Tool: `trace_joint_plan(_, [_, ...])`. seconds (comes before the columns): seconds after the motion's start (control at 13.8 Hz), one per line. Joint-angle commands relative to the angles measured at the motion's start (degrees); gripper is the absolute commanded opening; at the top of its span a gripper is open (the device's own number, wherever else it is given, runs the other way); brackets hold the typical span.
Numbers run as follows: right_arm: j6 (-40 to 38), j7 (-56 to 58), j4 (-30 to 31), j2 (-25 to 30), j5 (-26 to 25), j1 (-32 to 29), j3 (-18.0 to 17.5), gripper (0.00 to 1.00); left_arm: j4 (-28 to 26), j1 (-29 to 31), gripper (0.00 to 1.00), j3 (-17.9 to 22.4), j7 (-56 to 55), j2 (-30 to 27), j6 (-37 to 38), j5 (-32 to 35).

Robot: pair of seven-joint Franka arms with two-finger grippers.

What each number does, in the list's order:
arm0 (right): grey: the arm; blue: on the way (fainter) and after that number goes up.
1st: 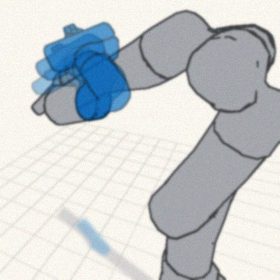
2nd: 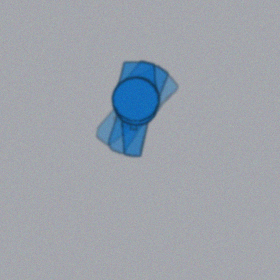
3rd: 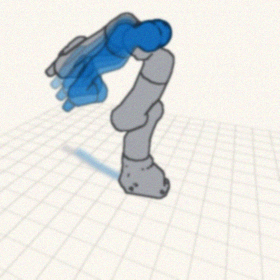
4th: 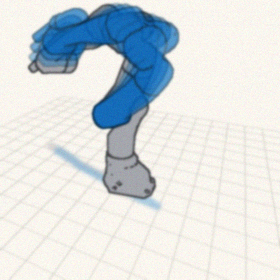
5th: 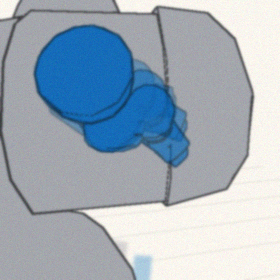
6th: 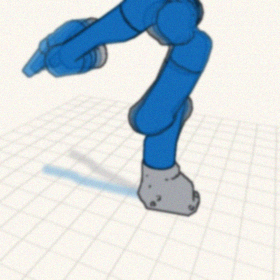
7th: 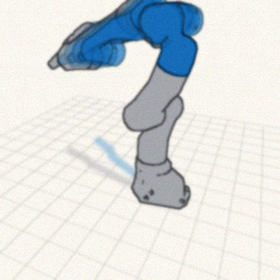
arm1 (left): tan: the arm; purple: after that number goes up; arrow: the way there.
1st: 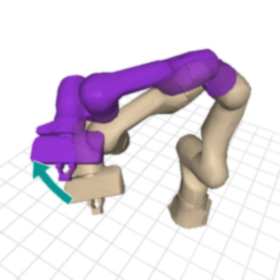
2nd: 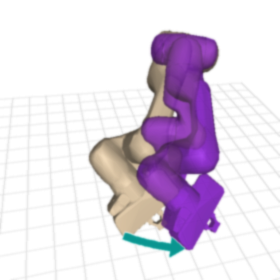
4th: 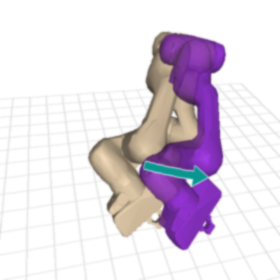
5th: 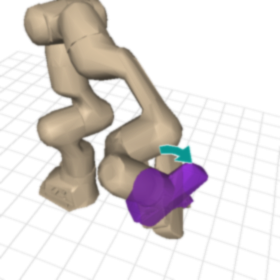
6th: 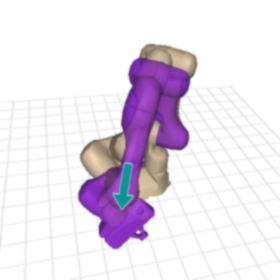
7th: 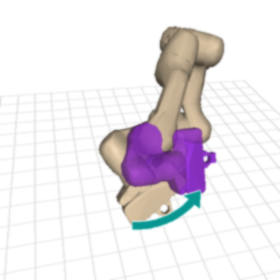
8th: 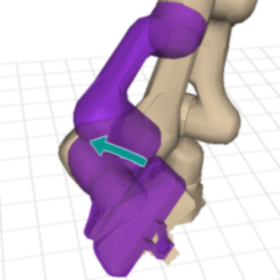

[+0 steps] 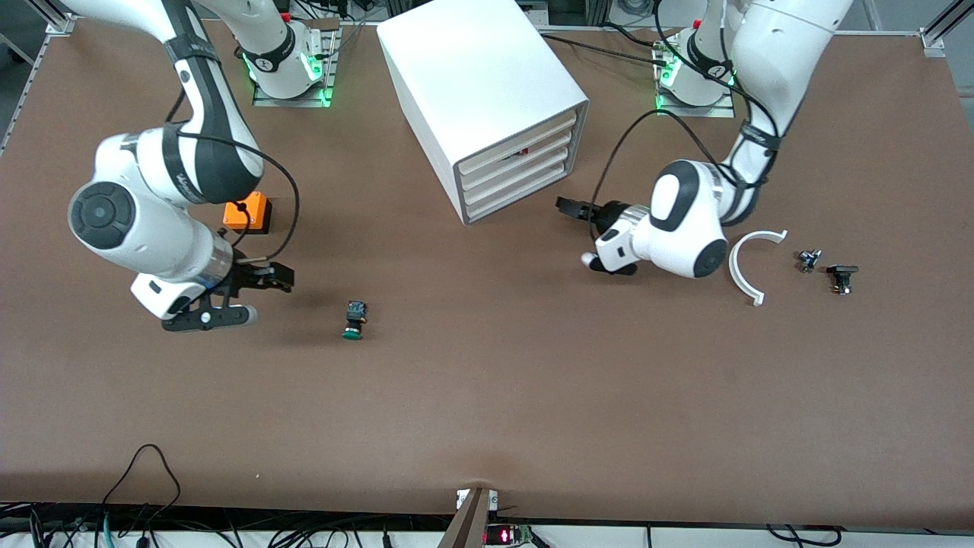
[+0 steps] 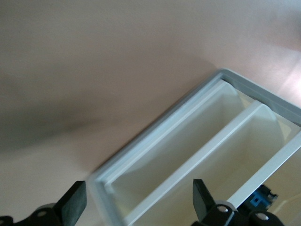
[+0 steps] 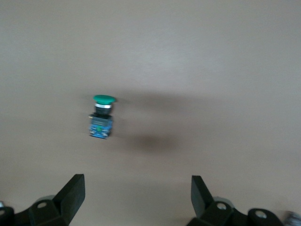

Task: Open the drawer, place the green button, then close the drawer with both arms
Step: 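Grasp the button with the right gripper while the left gripper opens the drawer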

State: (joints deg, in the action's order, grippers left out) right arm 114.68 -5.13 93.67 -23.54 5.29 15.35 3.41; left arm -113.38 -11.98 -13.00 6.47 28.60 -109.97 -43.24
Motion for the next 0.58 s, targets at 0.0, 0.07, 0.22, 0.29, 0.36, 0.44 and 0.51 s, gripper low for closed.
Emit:
trace_joint_plan(0.0, [4.04,-1.37,-0.16,-3.7,3.23,0.81,0.2,1.0,-3.77,-0.49,0.99,-4.92,1.27,-0.74,-4.62,-3.61])
trace_joint_plan(0.07, [6.06,-1.46,0.37,-4.75,3.32,2.04,0.2,1.0,-4.82,-1.28,0.99,-5.28,1.35,-0.66,-6.12,-3.61])
trace_joint_plan(0.22, [10.8,-4.08,1.95,-6.77,3.23,3.01,0.2,1.0,-5.79,-1.99,0.98,-7.46,1.44,-0.13,-8.32,-3.69])
trace_joint_plan(0.29, [13.26,-4.7,2.56,-7.91,3.23,3.8,0.2,1.0,-5.88,-2.16,0.96,-7.83,1.44,0.39,-8.85,-3.69])
trace_joint_plan(0.36, [14.94,-4.88,2.92,-8.97,3.23,4.41,0.2,1.0,-6.06,-2.43,0.94,-8.18,1.44,0.75,-8.95,-3.69])
trace_joint_plan(0.44, [15.92,-4.97,2.84,-9.94,3.23,5.03,0.2,1.0,-6.58,-2.43,0.91,-8.18,1.44,0.93,-8.95,-3.69])
trace_joint_plan(0.51, [16.88,-5.93,2.92,-10.73,3.23,5.65,0.2,1.0,-6.85,-2.52,0.84,-8.18,1.53,0.93,-9.03,-3.69])
